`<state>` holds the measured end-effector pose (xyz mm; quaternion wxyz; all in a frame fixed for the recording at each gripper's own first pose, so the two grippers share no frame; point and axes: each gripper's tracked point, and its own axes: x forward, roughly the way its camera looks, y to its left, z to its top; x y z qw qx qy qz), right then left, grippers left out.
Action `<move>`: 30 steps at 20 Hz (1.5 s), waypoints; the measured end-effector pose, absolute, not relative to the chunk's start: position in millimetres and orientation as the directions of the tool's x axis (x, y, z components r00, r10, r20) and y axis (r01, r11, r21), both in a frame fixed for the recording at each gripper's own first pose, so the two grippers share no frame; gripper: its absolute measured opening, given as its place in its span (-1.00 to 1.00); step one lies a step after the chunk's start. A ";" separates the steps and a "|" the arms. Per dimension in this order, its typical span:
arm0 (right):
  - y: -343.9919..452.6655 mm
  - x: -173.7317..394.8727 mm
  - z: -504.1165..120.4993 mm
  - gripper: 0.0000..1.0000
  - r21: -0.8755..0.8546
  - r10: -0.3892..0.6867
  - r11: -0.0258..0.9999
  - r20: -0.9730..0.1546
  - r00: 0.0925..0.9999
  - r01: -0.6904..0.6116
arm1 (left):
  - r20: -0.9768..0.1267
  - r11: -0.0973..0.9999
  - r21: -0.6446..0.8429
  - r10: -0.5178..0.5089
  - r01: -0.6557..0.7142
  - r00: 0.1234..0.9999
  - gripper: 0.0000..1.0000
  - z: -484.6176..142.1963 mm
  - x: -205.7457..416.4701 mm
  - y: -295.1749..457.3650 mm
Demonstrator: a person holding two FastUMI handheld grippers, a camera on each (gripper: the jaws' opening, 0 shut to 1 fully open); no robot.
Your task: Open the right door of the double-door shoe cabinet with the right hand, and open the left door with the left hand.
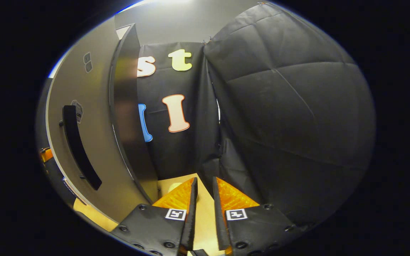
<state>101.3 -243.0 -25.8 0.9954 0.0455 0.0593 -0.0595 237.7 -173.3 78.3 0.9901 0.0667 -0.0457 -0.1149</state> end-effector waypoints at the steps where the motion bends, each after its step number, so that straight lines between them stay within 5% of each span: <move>1: -243.1 108.7 -28.2 -0.34 0.110 -0.100 0.987 -0.132 0.986 0.115 | 0.082 0.966 0.149 -0.224 0.210 0.971 0.82 81.3 243.5 -173.7; 7: -252.8 133.2 -24.0 0.81 0.098 -0.118 0.987 -0.075 0.990 0.126 | 0.097 0.973 0.125 -0.205 0.193 0.974 0.82 89.7 274.3 -182.5; 11: -256.8 142.9 -27.6 0.99 0.043 -0.139 0.989 -0.076 0.987 0.143 | 0.097 0.978 0.121 -0.184 0.172 0.978 0.80 92.9 295.6 -182.3; 14: -258.0 153.6 -34.2 0.86 0.052 -0.126 0.990 -0.099 0.987 0.131 | 0.080 0.974 0.114 -0.208 0.198 0.975 0.77 91.3 305.4 -192.7; 17: -261.0 165.9 -42.1 0.96 0.085 -0.104 0.990 -0.130 0.986 0.116 | 0.066 0.981 0.108 -0.171 0.163 0.983 -0.03 91.6 308.2 -188.5; 19: -264.8 175.8 -42.8 0.96 0.098 -0.102 0.988 -0.139 0.985 0.116 | 0.068 0.985 0.094 -0.148 0.142 0.987 0.21 94.2 309.5 -186.2; 20: -265.2 180.1 -41.6 0.96 0.107 -0.096 0.988 -0.140 0.986 0.111 | 0.067 0.988 0.075 -0.142 0.137 0.988 -0.12 94.8 311.9 -186.5; 22: -265.4 188.9 -37.6 0.84 0.112 -0.082 0.989 -0.133 0.988 0.098 | 0.074 0.992 0.040 -0.119 0.116 0.990 -0.24 95.2 316.7 -181.6; 24: -268.4 196.5 -34.7 0.96 0.081 -0.074 0.993 -0.130 0.989 0.085 | 0.073 0.994 0.030 -0.108 0.106 0.991 -0.41 95.5 311.9 -182.4; 27: -286.4 204.4 -28.9 0.84 0.007 -0.110 0.994 -0.127 0.986 0.112 | 0.073 0.996 0.024 -0.086 0.085 0.994 -0.46 94.0 312.6 -180.3; 30: -287.3 208.0 -25.6 0.95 0.019 -0.098 0.995 -0.125 0.987 0.101 | 0.080 0.997 0.029 -0.073 0.071 0.994 -0.59 91.6 309.4 -179.3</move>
